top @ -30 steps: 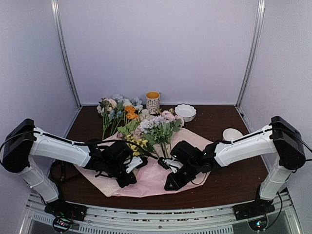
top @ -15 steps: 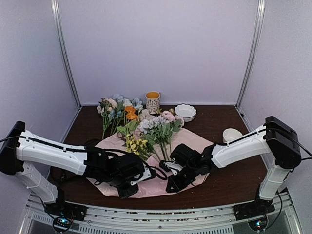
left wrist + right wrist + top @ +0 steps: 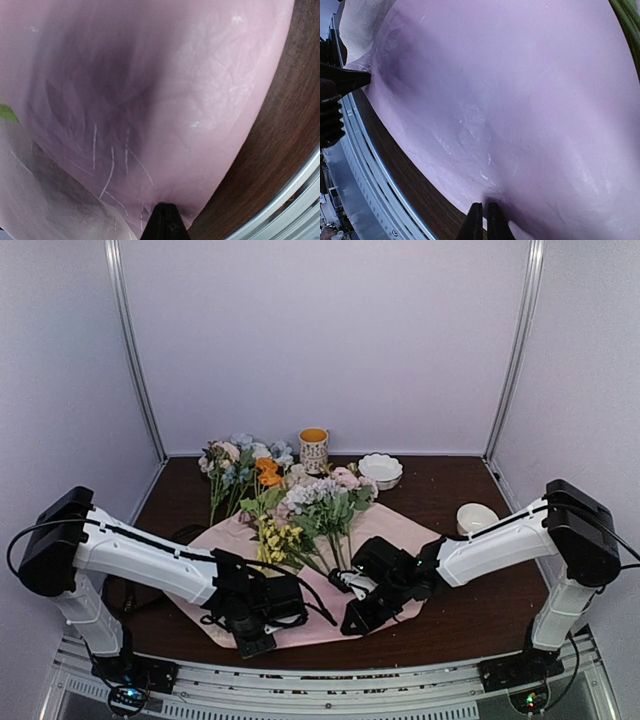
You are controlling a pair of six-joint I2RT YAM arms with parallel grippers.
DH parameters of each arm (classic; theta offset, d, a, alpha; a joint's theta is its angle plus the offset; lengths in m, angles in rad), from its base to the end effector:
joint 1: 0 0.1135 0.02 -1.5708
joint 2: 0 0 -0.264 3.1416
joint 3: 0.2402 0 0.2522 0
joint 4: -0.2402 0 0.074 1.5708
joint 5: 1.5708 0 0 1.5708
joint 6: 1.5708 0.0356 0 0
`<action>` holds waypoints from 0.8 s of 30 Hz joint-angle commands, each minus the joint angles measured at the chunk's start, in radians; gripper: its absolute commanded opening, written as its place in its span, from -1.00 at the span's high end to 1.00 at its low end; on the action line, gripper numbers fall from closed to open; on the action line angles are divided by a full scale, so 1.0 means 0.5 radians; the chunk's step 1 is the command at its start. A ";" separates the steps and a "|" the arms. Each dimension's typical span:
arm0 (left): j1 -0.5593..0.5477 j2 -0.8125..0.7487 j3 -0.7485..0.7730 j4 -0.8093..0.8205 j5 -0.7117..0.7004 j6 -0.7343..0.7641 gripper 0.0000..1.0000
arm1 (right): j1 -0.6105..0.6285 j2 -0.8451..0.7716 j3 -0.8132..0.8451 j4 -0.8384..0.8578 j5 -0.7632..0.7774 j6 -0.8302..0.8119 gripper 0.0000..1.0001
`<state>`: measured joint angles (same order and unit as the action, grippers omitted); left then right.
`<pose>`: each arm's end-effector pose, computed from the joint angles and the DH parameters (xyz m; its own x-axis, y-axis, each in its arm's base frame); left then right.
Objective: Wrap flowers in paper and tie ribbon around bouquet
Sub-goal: Press the fold line on the 1/4-folded wrapping paper.
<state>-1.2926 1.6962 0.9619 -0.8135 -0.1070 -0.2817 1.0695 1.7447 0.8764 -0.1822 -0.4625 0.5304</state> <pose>0.0799 -0.2659 0.1465 -0.5293 0.8469 -0.0518 0.8414 0.5318 0.0962 0.1410 0.2903 0.1335 -0.8106 -0.5372 -0.2330 -0.5580 0.5881 0.5854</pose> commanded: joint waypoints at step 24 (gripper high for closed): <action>1.427 -1.356 -0.638 0.214 0.346 -0.895 -0.21 | 0.005 -0.017 -0.059 -0.110 0.127 0.002 0.91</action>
<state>-0.7597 1.0882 0.7189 -0.8135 -0.0204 -0.6804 1.0698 1.7370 0.8597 -0.1593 -0.4519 0.5308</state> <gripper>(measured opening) 0.575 0.046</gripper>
